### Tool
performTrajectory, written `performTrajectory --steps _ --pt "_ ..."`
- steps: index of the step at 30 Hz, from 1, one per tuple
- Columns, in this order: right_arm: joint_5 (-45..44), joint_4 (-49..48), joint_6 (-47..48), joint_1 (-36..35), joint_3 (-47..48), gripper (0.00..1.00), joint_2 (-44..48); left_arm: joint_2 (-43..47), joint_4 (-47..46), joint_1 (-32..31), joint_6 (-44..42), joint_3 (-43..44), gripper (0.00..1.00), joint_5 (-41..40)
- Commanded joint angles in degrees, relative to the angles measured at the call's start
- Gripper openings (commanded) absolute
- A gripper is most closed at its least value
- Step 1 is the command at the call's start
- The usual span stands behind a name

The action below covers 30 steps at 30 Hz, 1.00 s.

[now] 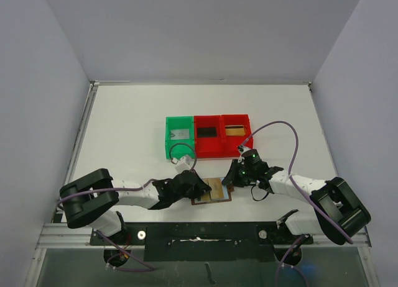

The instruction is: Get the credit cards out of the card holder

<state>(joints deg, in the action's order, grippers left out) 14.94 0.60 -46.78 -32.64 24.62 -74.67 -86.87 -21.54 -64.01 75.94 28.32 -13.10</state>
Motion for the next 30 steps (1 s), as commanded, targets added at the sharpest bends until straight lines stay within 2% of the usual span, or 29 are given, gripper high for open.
performTrajectory --steps 1,16,24,30 --pt "-2.37 3.54 1.13 -0.23 -1.42 0.09 -1.21 2.56 -1.7 0.36 0.6 -0.16 0.0 -0.7" --pt "-0.18 4.08 2.56 -0.34 1.12 0.1 0.41 4.12 -1.57 1.63 -0.08 -1.83 0.0 0.47" --pt "3.9 5.19 4.94 -1.91 6.03 0.21 6.1 2.16 -3.25 1.69 -0.74 -0.82 0.0 1.64" --pt "3.7 3.28 4.56 -5.63 7.34 0.21 1.56 1.86 -3.27 1.69 -0.86 -0.64 0.0 1.98"
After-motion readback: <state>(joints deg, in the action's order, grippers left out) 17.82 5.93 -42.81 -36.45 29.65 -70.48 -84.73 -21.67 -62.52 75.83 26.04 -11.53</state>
